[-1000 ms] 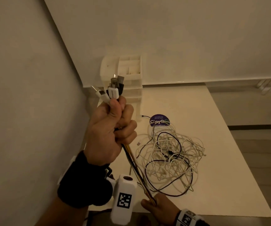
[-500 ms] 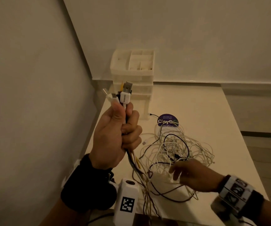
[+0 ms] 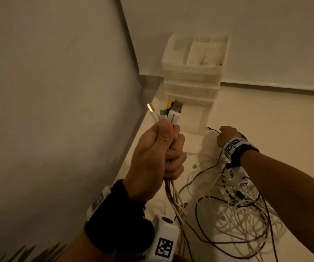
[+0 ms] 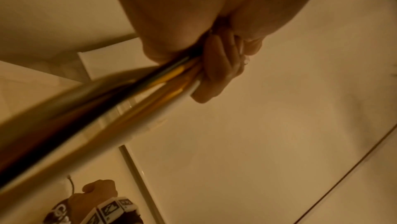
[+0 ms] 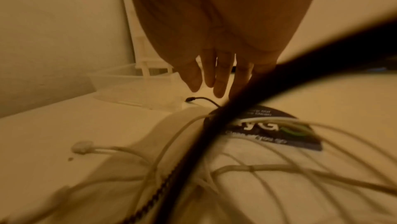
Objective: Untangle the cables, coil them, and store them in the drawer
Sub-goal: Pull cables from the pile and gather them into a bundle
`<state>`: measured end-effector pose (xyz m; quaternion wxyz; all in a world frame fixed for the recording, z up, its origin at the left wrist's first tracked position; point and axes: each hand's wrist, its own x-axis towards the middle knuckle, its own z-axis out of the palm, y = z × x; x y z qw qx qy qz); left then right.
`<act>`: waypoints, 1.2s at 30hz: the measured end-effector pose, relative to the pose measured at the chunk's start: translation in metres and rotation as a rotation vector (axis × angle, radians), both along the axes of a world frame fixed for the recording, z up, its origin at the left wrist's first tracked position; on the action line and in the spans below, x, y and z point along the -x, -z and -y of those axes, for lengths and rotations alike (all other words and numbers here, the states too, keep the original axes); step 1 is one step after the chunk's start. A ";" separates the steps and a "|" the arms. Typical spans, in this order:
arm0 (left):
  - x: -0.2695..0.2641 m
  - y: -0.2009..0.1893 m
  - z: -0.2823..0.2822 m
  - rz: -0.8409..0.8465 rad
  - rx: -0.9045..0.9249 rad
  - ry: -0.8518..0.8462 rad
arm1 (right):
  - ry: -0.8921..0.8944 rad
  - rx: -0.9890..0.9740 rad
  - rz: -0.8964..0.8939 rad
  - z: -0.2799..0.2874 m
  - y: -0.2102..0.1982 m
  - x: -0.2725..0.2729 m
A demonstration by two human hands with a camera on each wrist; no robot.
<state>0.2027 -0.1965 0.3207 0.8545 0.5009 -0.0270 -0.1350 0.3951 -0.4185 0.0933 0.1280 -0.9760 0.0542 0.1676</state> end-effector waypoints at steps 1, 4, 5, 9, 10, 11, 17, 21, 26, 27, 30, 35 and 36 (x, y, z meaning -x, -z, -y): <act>-0.002 0.002 -0.002 -0.001 -0.019 -0.014 | 0.024 0.010 -0.006 -0.003 0.007 -0.006; -0.009 0.010 -0.006 -0.003 -0.058 -0.041 | 0.057 0.058 -0.013 -0.009 0.028 -0.020; -0.011 0.012 -0.007 -0.005 -0.065 -0.045 | 0.057 0.082 0.001 -0.010 0.034 -0.023; -0.017 0.021 -0.011 -0.021 -0.080 -0.061 | 0.052 0.083 0.021 -0.001 0.038 -0.028; -0.018 0.022 -0.011 -0.031 -0.082 -0.064 | 0.090 0.041 0.001 0.004 0.033 -0.028; -0.018 0.023 -0.011 -0.038 -0.081 -0.067 | 0.144 -0.012 -0.012 0.008 0.026 -0.025; -0.024 0.025 0.005 -0.043 -0.072 -0.031 | 0.238 -0.533 0.188 0.035 -0.053 0.026; -0.029 0.022 0.028 0.000 -0.057 -0.018 | 0.287 -0.972 0.321 0.038 -0.132 0.091; -0.028 0.011 0.062 0.063 -0.074 0.045 | 0.339 -1.506 0.218 0.014 -0.211 0.179; -0.023 0.009 0.071 0.090 -0.097 0.069 | 0.303 -1.515 0.231 0.008 -0.220 0.196; -0.004 0.006 0.096 0.197 -0.188 0.102 | 0.122 -1.259 0.443 -0.009 -0.232 0.236; 0.025 0.003 0.121 0.239 -0.251 0.154 | 0.025 -0.814 0.717 -0.010 -0.234 0.272; 0.030 0.003 0.123 0.225 -0.253 0.158 | 0.007 -0.762 0.739 -0.008 -0.234 0.277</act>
